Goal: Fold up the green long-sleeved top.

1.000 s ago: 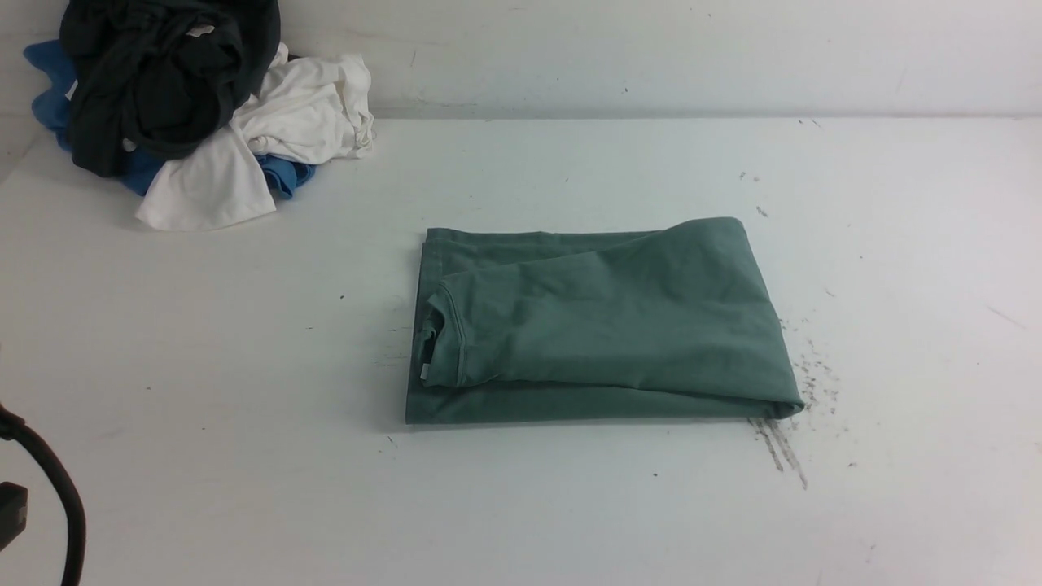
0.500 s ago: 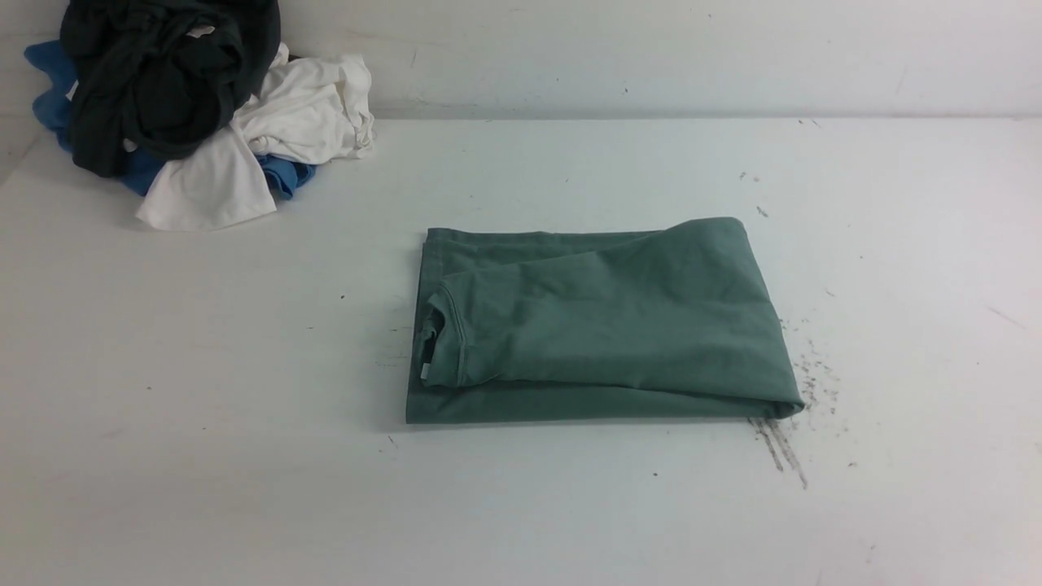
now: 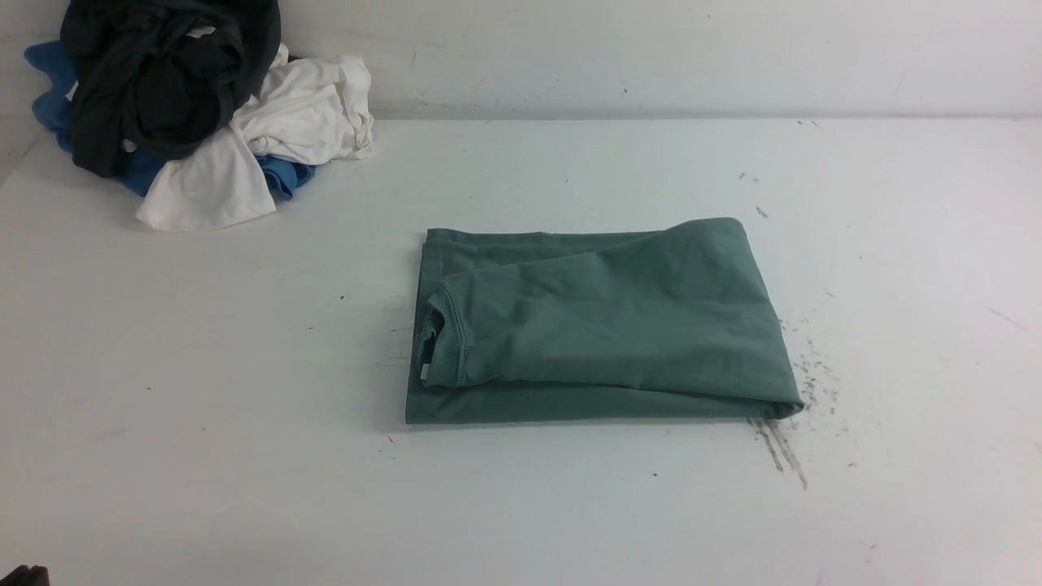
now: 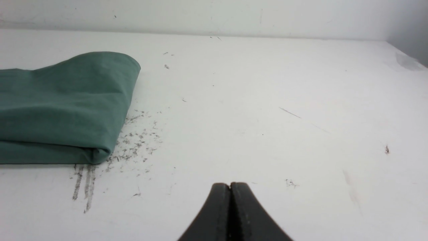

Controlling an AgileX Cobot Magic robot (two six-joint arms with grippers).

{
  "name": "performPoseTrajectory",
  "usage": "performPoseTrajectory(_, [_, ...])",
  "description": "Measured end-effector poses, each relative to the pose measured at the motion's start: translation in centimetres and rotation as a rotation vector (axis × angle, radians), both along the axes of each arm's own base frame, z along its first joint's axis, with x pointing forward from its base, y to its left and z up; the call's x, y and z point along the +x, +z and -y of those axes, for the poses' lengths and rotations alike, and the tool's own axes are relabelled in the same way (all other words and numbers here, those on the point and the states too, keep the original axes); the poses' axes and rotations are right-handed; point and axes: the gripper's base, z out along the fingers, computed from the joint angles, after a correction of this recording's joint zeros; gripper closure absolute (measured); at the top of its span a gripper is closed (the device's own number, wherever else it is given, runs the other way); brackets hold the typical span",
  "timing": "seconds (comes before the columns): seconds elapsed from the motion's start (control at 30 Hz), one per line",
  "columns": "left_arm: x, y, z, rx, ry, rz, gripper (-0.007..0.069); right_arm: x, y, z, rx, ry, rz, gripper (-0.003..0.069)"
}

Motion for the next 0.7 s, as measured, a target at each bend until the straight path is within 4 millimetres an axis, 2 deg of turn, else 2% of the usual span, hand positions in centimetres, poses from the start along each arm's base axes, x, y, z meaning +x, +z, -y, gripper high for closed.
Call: performPoseTrajectory(0.7, [0.02, 0.03, 0.14, 0.015, -0.002, 0.008, 0.0631, 0.0, 0.0, 0.0, 0.0, 0.0, 0.0, 0.0671])
